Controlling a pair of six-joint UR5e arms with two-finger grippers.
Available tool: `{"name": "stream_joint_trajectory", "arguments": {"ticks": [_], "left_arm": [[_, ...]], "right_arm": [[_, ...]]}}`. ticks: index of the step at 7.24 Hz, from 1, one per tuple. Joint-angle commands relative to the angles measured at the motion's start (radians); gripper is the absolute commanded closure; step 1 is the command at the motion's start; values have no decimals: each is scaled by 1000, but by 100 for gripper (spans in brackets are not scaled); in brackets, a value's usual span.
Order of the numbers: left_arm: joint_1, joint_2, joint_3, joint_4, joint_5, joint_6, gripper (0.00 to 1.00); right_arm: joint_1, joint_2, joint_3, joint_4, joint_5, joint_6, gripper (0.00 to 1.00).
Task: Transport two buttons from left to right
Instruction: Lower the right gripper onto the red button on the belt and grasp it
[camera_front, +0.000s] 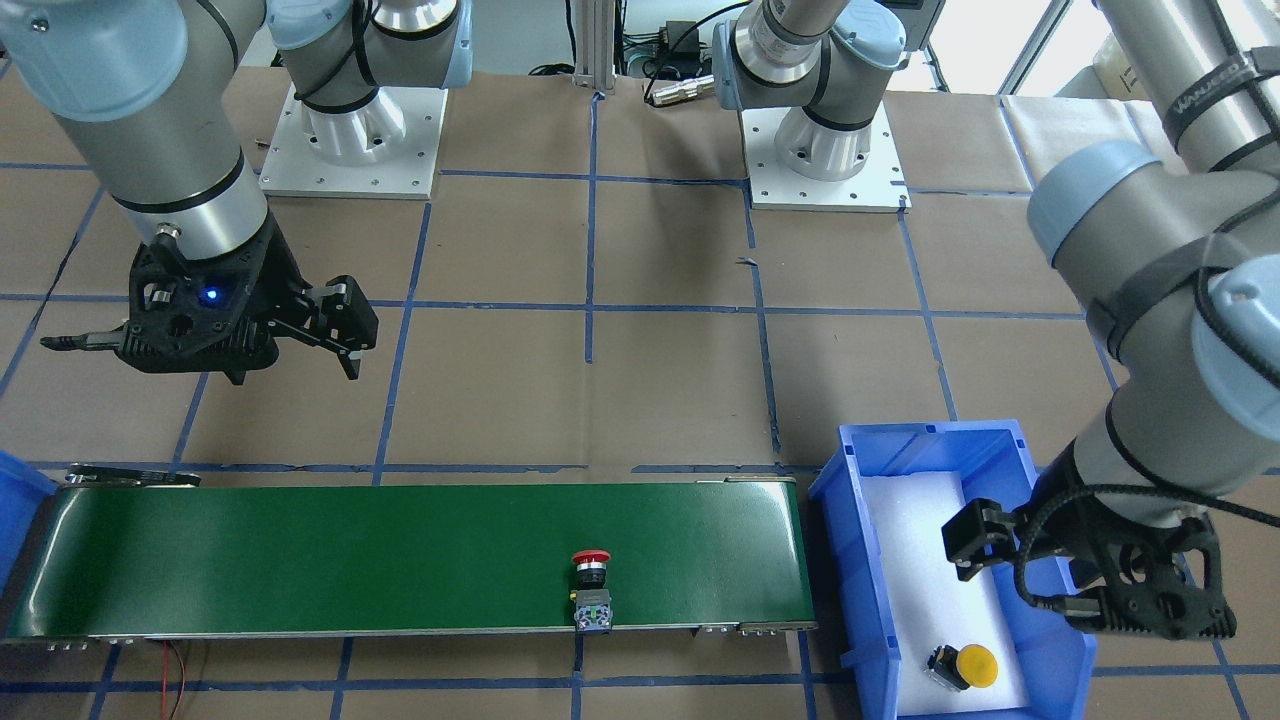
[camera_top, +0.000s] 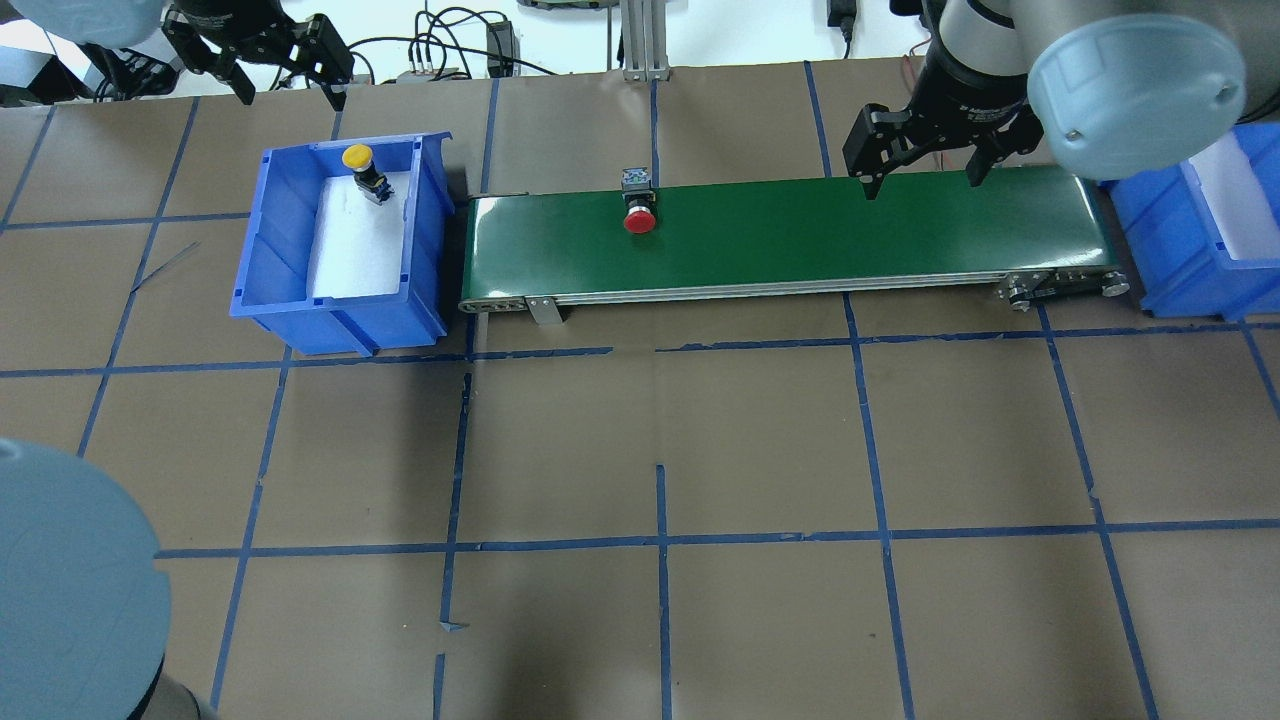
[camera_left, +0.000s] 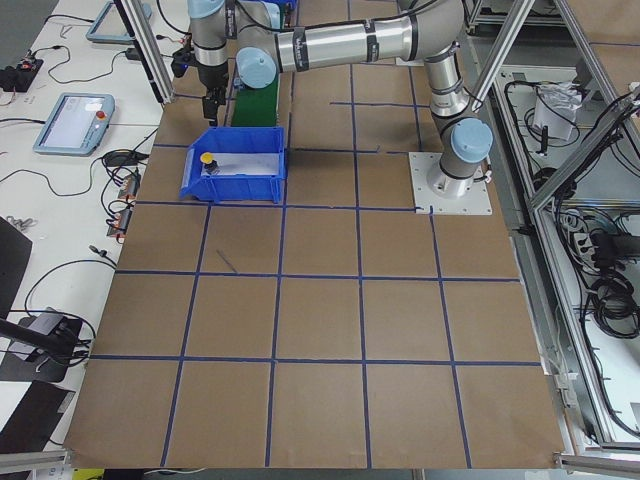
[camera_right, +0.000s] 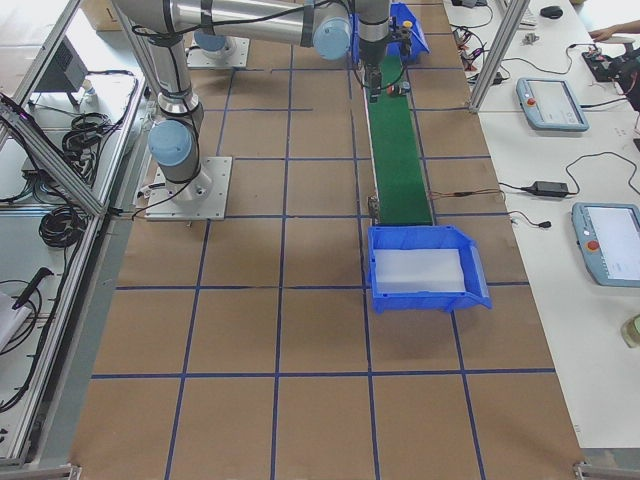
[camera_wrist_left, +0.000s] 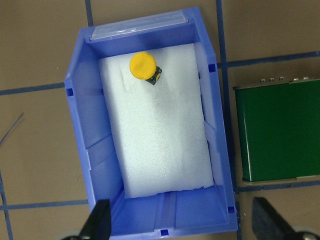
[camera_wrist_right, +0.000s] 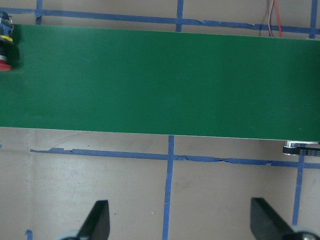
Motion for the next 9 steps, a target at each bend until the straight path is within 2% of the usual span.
{"name": "stream_joint_trajectory", "arguments": {"ticks": [1, 2, 3, 4, 6, 9], "left_arm": [[1, -90, 4, 63, 2, 1, 0], [3, -115, 11, 75, -1, 1, 0], [3, -131, 9, 113, -1, 0, 0], [3, -144, 9, 126, -9, -3, 0], [4, -163, 9, 142, -10, -2, 0], [3, -192, 8, 173, -12, -6, 0]], "right_arm": [[1, 38, -6, -33, 17, 0, 0], [4, 67, -35, -37, 34, 20, 0], [19, 126, -90, -38, 79, 90, 0], [73, 209, -169, -47, 83, 133, 0], [179, 367, -275, -168, 66, 239, 0], [211, 478, -355, -181, 20, 261, 0]]}}
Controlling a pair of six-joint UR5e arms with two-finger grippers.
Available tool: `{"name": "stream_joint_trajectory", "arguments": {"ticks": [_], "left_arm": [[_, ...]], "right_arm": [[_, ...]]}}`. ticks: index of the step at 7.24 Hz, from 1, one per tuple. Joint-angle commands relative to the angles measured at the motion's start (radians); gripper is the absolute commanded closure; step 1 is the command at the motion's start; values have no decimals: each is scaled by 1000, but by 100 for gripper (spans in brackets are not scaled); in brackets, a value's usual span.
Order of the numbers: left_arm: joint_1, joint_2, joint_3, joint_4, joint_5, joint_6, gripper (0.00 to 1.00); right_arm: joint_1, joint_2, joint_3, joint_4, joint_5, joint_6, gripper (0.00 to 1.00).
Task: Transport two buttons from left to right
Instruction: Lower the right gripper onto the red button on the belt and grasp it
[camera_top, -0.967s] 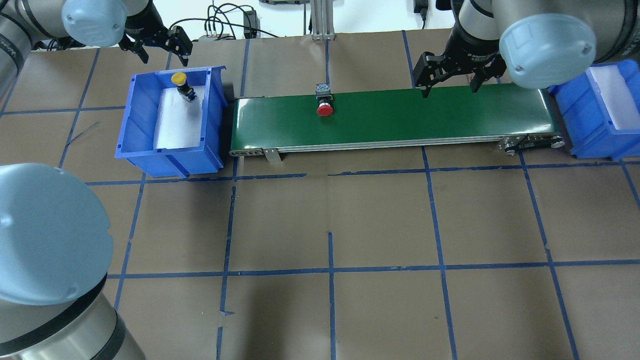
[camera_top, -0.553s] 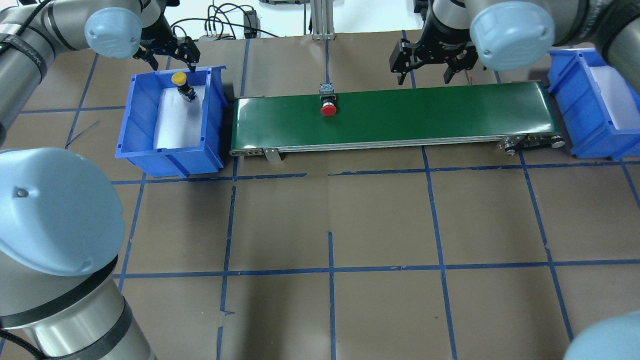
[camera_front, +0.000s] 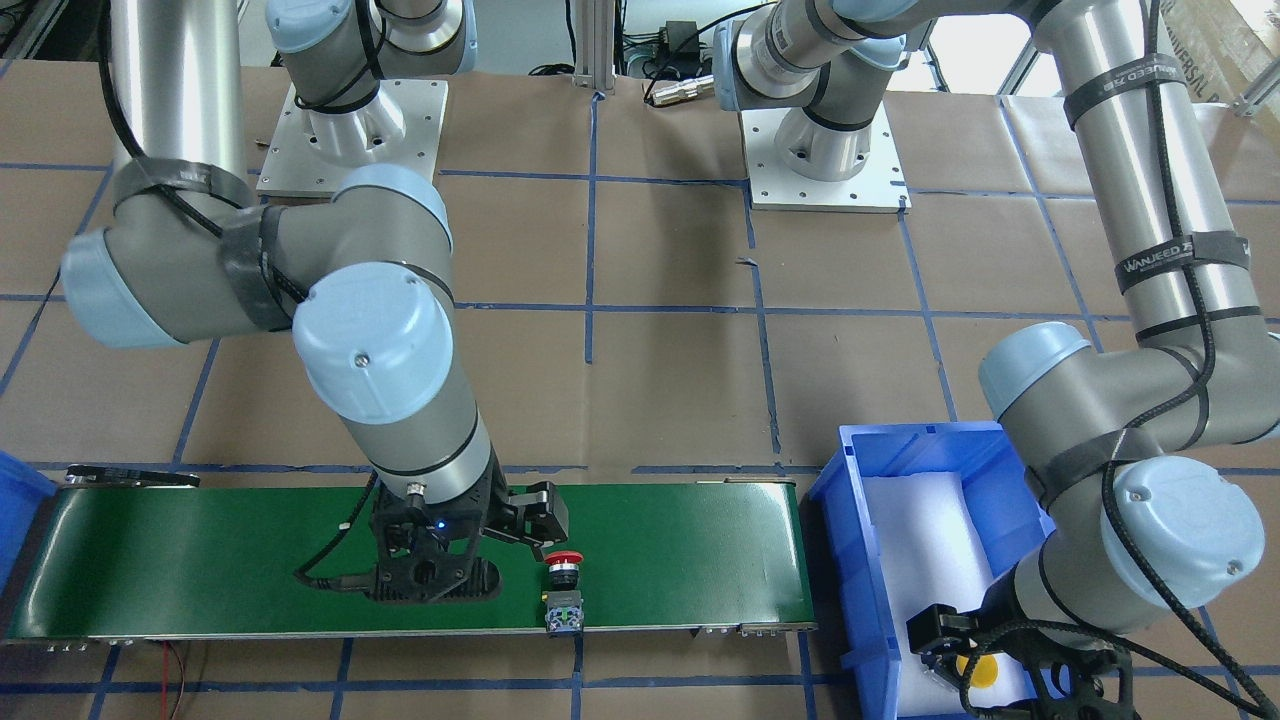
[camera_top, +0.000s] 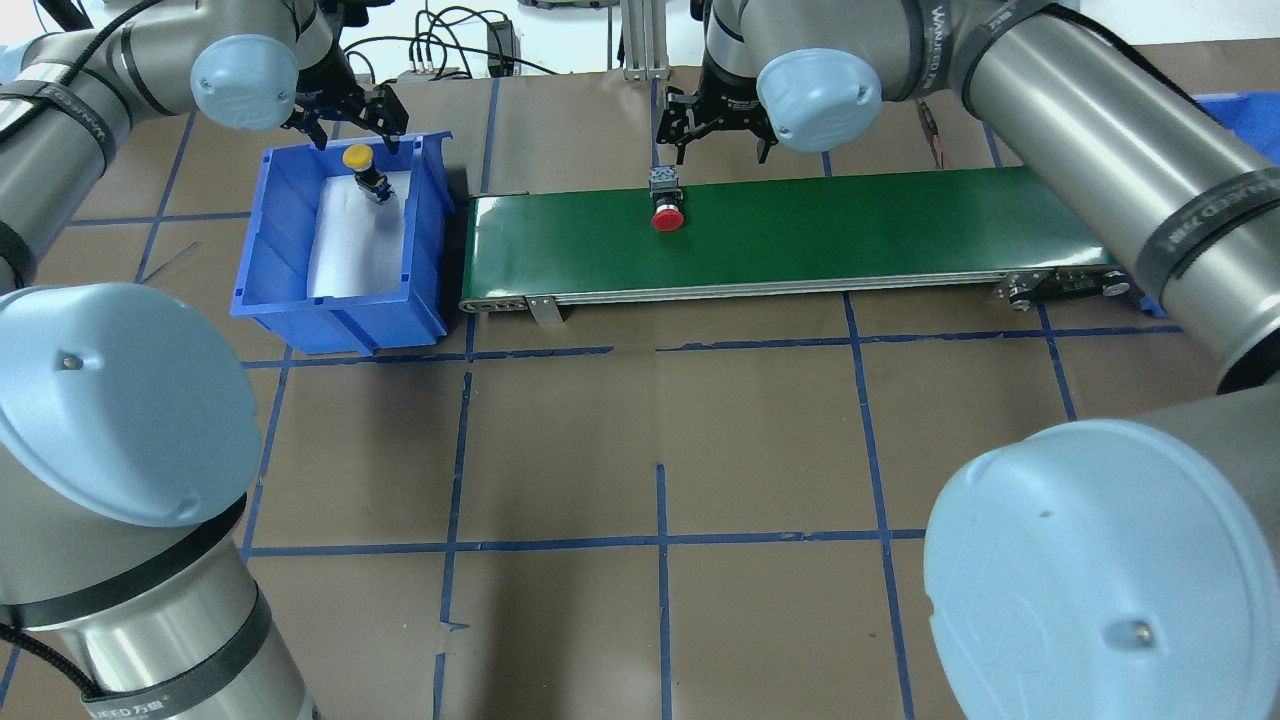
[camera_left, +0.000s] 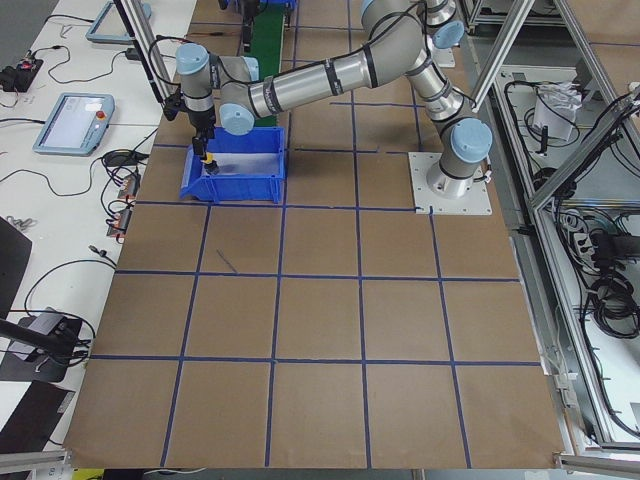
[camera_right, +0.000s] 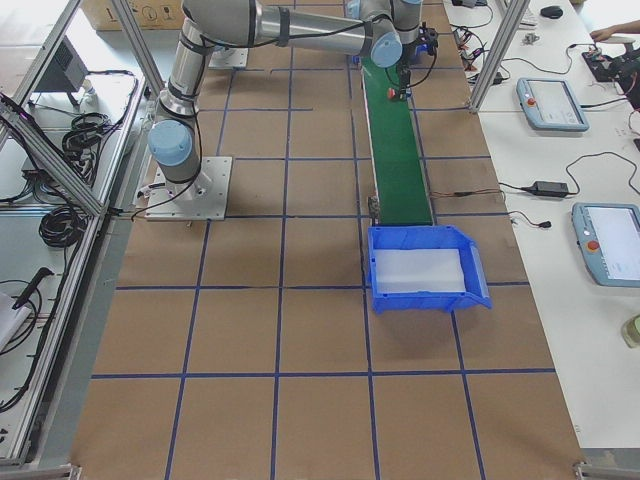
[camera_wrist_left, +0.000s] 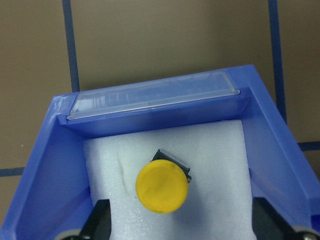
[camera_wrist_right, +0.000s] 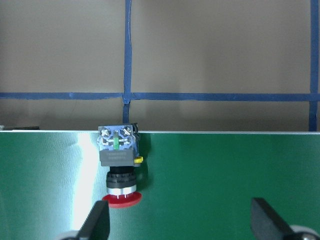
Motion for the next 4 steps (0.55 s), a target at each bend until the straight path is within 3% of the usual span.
{"name": "stream_joint_trajectory", "arguments": {"ticks": [1, 4], "left_arm": [[-1, -27, -1, 36, -2, 0, 0], [2, -59, 1, 86, -2, 8, 0]], "right_arm": [[28, 89, -89, -7, -53, 10, 0], [48, 180, -181, -6, -77, 14, 0]]}}
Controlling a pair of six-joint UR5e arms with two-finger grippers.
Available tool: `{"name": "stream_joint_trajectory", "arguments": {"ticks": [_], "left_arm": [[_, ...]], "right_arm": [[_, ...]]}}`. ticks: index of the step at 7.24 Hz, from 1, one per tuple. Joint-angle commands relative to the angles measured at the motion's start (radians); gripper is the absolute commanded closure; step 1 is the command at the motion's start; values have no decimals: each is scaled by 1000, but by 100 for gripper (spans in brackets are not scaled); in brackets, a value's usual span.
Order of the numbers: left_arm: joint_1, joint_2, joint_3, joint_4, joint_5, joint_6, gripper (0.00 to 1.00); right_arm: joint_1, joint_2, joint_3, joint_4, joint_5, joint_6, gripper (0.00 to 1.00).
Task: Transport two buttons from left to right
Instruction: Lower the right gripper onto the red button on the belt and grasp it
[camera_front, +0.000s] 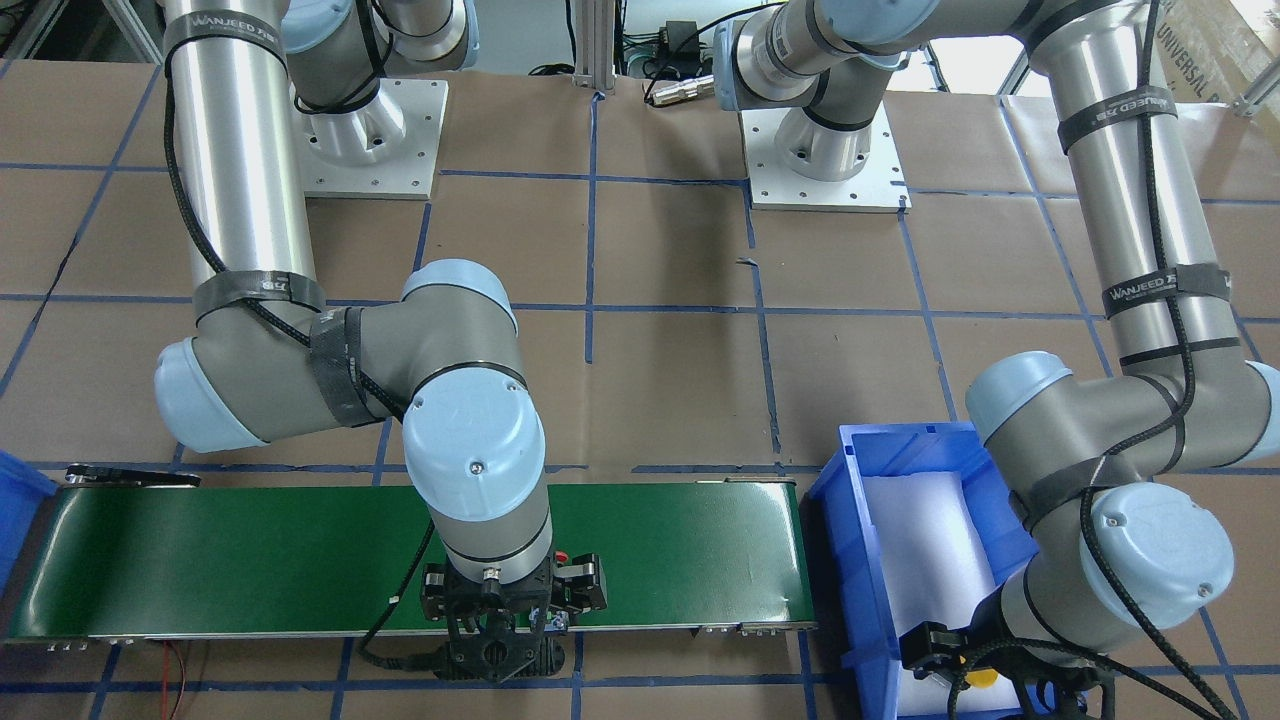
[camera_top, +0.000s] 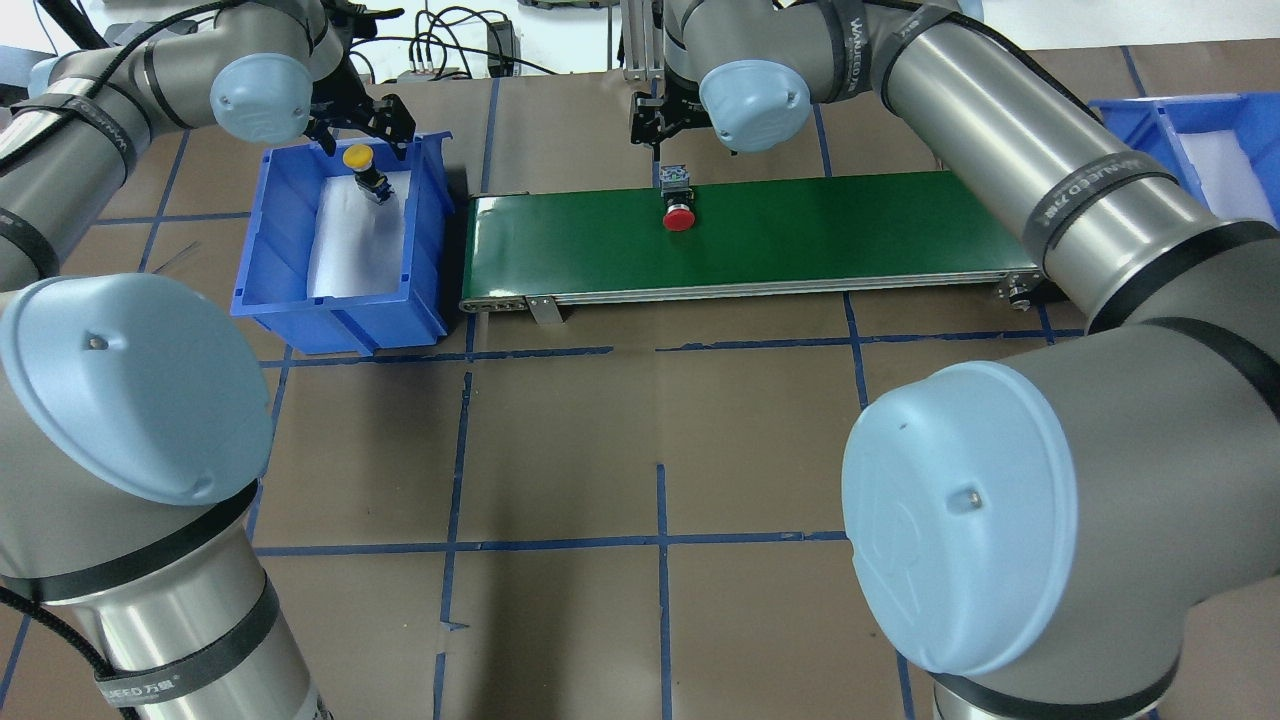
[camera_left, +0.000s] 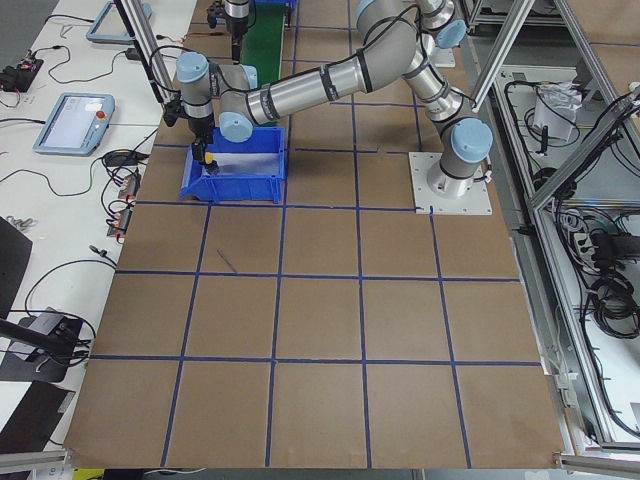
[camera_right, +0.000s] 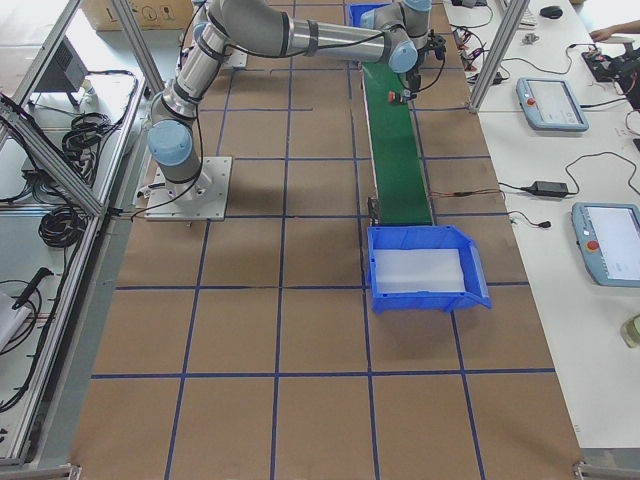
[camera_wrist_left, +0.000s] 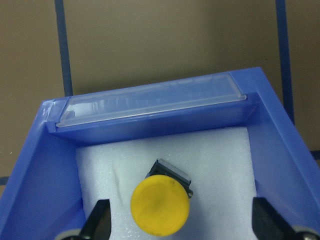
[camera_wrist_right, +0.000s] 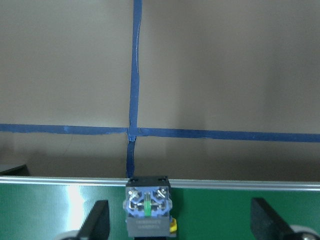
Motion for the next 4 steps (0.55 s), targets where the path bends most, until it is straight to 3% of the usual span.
{"name": "stream_joint_trajectory", "arguments": {"ticks": [1, 3, 4], "left_arm": [[3, -22, 0, 34, 0, 4, 0], [17, -24, 0, 34, -3, 4, 0], [17, -24, 0, 35, -2, 5, 0]], "right_arm": [[4, 45, -22, -1, -2, 1, 0], [1, 46, -11, 2, -3, -8, 3], [-4, 45, -7, 5, -2, -16, 10]]}}
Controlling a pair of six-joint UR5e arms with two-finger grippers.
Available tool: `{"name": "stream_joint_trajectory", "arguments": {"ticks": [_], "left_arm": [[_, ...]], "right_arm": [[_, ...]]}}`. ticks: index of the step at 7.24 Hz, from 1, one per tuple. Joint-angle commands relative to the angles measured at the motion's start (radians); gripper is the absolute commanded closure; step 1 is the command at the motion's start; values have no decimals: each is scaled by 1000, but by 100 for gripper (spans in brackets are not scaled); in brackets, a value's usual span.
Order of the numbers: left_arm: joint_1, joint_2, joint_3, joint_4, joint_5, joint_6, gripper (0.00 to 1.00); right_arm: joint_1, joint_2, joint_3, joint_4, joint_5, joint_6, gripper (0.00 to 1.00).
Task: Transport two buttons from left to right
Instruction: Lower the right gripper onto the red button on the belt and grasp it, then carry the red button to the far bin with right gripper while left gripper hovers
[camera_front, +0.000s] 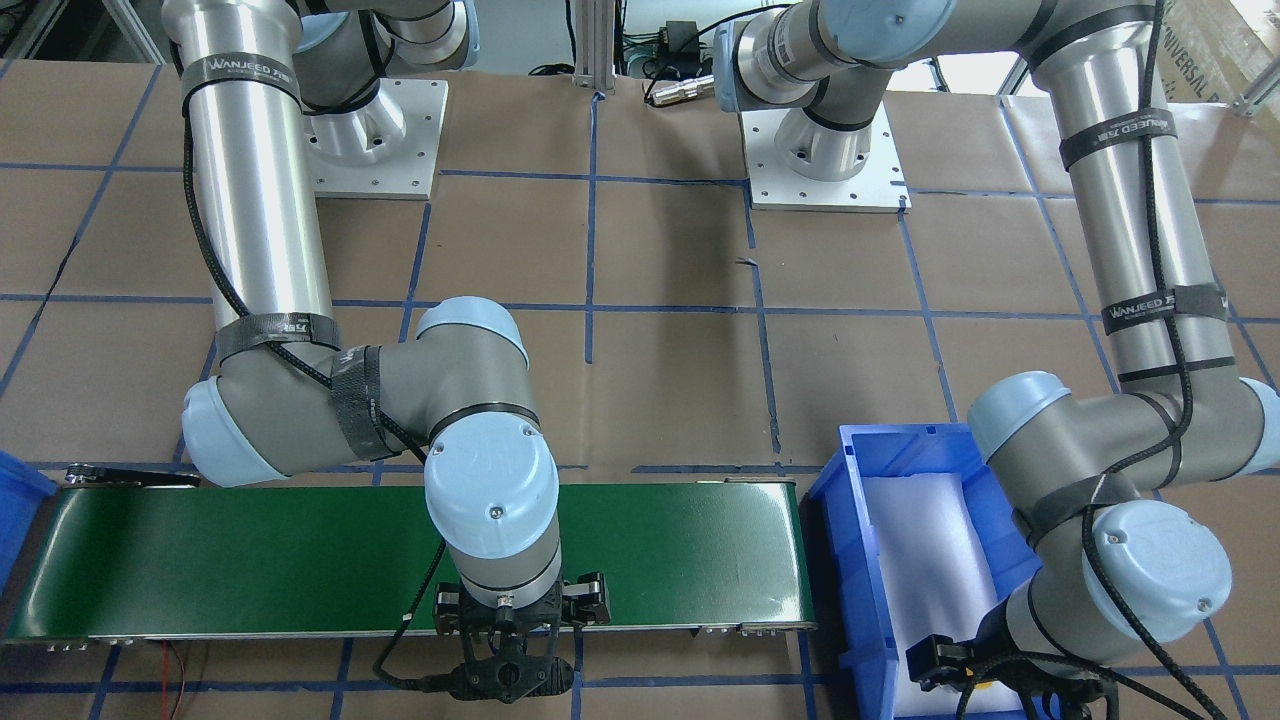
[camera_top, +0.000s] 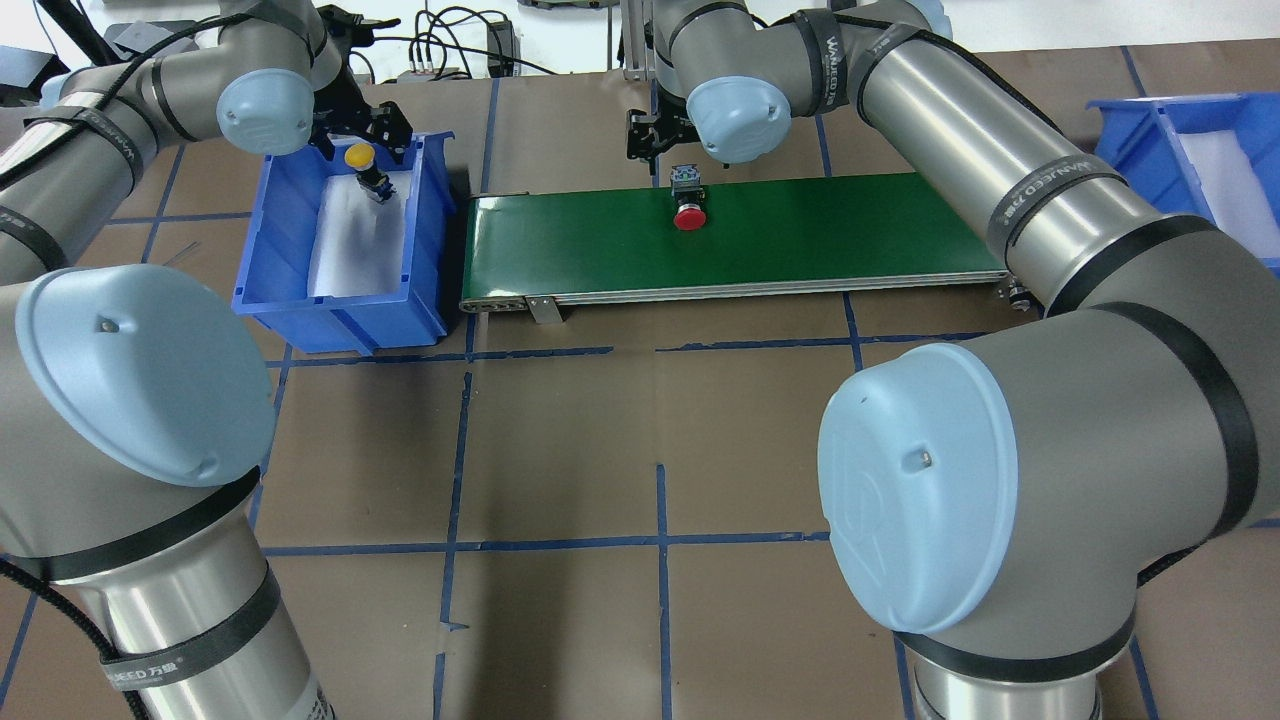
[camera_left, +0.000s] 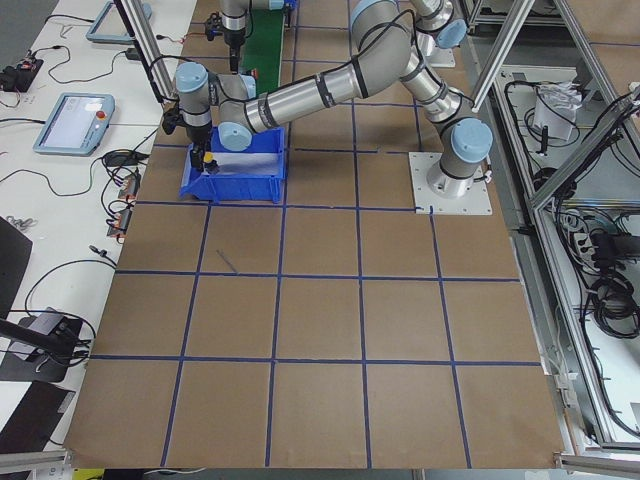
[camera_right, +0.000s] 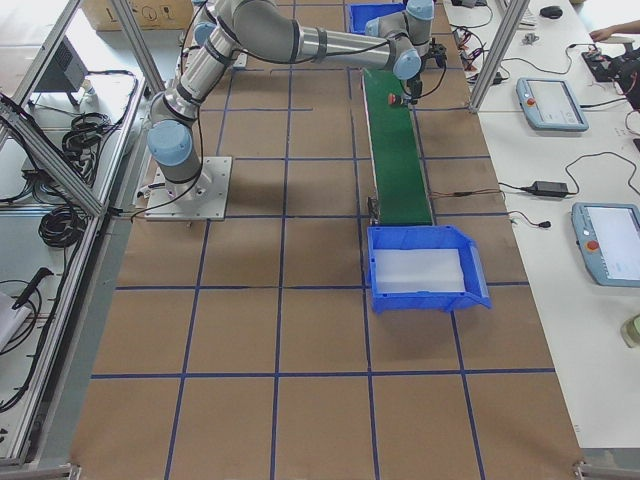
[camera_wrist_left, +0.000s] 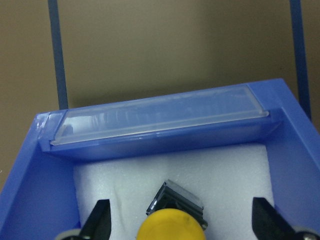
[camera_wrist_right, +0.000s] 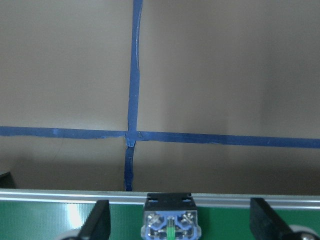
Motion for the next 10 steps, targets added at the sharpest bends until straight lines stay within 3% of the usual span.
{"name": "stream_joint_trajectory", "arguments": {"ticks": [1, 2, 4, 6, 7, 10], "left_arm": [[4, -1, 1, 2, 0, 1, 14], [4, -1, 0, 12, 0, -3, 34], [2, 8, 1, 14, 0, -17, 56], [-3, 18, 2, 14, 0, -19, 72], [-7, 21, 5, 14, -1, -20, 72], [2, 76, 21, -26, 3, -16, 72]], "right_arm": [[-8, -1, 5, 7, 3, -7, 32], [-11, -1, 5, 8, 9, -9, 78], [-11, -1, 7, 8, 10, -9, 89], [-63, -14, -5, 51, 12, -94, 92], [-127, -39, -1, 83, 16, -136, 92], [-352, -137, 10, 224, 26, -488, 92]]}}
